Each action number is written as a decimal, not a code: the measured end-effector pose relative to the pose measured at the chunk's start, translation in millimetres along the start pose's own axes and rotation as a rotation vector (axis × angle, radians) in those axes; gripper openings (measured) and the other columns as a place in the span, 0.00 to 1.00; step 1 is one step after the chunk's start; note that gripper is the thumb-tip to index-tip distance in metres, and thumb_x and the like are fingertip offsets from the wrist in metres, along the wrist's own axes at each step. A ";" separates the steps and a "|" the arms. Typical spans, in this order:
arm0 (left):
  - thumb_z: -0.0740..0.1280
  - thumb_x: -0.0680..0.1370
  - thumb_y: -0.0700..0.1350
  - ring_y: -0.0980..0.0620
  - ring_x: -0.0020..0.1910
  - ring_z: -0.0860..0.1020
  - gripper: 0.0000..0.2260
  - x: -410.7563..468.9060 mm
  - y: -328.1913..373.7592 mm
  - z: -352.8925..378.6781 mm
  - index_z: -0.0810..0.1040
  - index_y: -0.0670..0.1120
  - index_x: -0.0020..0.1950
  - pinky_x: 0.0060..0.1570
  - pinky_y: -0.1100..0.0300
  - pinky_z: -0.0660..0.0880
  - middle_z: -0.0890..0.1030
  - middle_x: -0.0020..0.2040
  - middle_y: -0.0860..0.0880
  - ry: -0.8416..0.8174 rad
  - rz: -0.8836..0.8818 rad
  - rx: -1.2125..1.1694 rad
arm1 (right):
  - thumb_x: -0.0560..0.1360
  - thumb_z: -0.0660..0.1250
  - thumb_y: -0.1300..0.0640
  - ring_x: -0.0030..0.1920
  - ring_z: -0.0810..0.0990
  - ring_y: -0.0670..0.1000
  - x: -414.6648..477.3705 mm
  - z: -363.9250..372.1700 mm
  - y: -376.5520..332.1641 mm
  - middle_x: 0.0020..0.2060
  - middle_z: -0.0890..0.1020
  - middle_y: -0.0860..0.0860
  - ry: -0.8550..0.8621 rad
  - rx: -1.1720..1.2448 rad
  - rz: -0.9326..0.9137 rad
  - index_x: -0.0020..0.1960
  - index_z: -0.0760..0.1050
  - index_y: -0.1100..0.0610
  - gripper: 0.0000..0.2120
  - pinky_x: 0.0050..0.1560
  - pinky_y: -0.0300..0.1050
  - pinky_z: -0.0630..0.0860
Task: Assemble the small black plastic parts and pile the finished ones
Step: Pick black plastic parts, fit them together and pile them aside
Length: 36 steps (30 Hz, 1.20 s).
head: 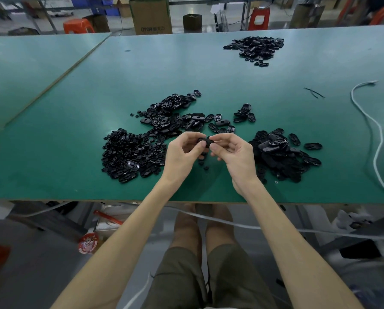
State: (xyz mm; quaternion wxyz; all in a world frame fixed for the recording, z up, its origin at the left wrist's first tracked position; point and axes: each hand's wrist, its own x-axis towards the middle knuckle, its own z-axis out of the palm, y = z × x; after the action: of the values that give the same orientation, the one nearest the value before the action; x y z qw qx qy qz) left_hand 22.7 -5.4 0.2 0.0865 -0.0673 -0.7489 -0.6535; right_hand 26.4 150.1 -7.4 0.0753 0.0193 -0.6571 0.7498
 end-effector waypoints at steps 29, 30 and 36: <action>0.72 0.80 0.40 0.46 0.47 0.84 0.10 -3.8 -6.9 -7.4 0.85 0.42 0.61 0.50 0.49 0.80 0.87 0.50 0.39 -0.037 -0.088 -0.271 | 0.80 0.72 0.56 0.37 0.82 0.46 -3.6 1.5 3.2 0.39 0.87 0.51 -0.036 -0.113 0.017 0.52 0.81 0.57 0.05 0.38 0.39 0.76; 0.72 0.80 0.40 0.48 0.46 0.83 0.10 -3.8 -7.1 -7.9 0.85 0.42 0.61 0.49 0.52 0.80 0.87 0.50 0.40 -0.045 -0.087 -0.271 | 0.81 0.72 0.56 0.37 0.82 0.46 -3.5 1.6 3.4 0.38 0.87 0.51 -0.037 -0.111 0.014 0.52 0.81 0.57 0.05 0.38 0.39 0.76; 0.74 0.78 0.41 0.51 0.44 0.83 0.09 -3.4 -7.5 -9.6 0.86 0.41 0.57 0.43 0.60 0.80 0.87 0.47 0.44 -0.086 -0.100 -0.254 | 0.80 0.72 0.56 0.36 0.80 0.47 -3.5 1.5 1.9 0.38 0.86 0.52 -0.027 -0.101 -0.004 0.51 0.82 0.58 0.05 0.37 0.39 0.76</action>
State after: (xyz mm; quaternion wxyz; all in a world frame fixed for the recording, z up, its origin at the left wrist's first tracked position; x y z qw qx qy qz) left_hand 24.8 -15.9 -6.6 0.0123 -0.0685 -0.6657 -0.7430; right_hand 29.5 148.0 -9.5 0.0687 0.0270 -0.6949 0.7153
